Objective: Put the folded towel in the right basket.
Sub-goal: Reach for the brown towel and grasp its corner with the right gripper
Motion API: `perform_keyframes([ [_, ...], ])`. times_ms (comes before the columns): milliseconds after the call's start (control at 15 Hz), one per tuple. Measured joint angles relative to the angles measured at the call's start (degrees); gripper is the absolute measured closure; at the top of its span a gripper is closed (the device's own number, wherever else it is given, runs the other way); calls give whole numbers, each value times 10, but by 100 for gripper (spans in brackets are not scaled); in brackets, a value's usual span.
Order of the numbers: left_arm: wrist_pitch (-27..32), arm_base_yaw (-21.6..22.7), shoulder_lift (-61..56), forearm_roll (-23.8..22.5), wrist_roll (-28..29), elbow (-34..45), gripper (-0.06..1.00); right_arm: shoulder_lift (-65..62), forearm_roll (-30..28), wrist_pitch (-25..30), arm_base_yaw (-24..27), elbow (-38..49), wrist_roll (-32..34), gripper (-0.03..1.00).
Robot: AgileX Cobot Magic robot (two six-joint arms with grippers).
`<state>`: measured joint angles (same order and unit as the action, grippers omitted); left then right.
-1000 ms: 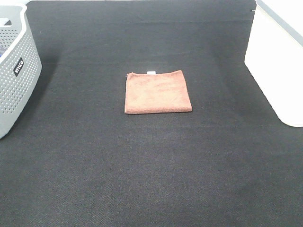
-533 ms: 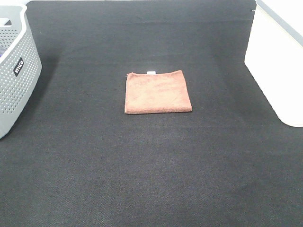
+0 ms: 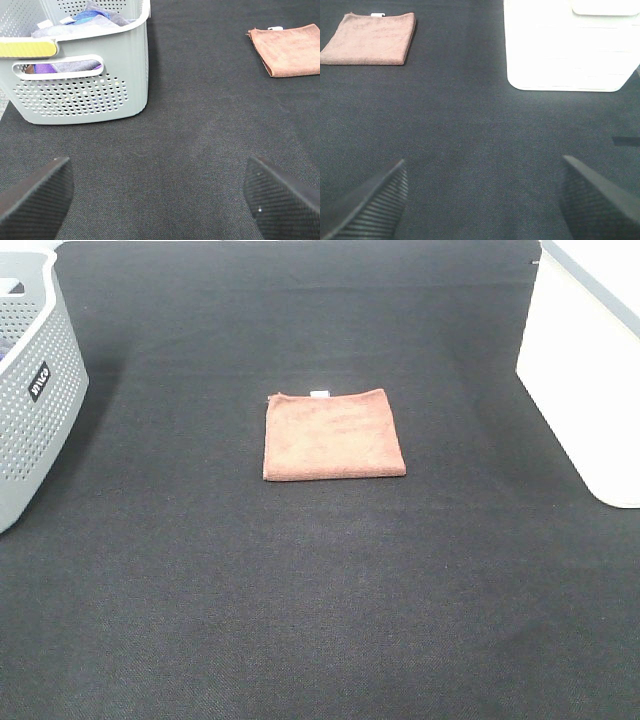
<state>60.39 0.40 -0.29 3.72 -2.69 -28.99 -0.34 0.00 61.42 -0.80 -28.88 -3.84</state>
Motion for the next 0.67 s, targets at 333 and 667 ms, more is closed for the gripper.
perform_keyframes([
  [333,0,0,0,0,0,0,7,0,0,0,0,0,0,20],
  [667,0,0,0,0,0,0,7,0,0,0,0,0,0,20],
])
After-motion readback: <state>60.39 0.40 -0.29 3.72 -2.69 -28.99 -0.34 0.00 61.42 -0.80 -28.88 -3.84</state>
